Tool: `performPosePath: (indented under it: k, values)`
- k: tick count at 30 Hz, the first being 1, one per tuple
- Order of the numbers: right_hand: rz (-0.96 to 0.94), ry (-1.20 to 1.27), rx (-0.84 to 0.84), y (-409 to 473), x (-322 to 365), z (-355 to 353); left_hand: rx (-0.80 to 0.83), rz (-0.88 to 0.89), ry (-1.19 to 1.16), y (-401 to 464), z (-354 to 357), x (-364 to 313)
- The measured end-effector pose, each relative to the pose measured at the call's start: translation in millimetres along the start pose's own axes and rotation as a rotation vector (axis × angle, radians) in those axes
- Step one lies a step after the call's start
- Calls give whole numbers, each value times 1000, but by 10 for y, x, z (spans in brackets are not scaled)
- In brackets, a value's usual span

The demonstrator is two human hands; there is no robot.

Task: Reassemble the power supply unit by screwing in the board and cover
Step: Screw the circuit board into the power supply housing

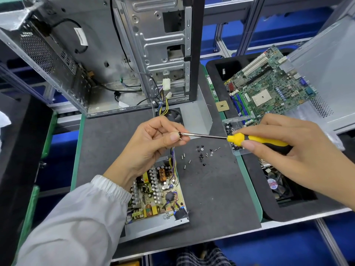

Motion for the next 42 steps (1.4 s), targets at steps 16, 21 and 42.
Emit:
performPosePath:
  k: [16,21,42]
  values:
    - [-19,-124,151,124,73,-101,25,48,663,-64,62,-131]
    - [21,-3,124,113,21,-27,-102,50,463,-112,36,-20]
    - [114,30,82,-103,-241,-51,17,-729,1274,36,-164,295]
Point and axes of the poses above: each hand's wrist, its own y-axis towards the middle knuckle, its own z-axis out of the palm, x = y × z, the point moved 2 cm from there along y, towards the middle knuckle, and after that the axes turned 3 degrees about y, right-handed, at the moved point
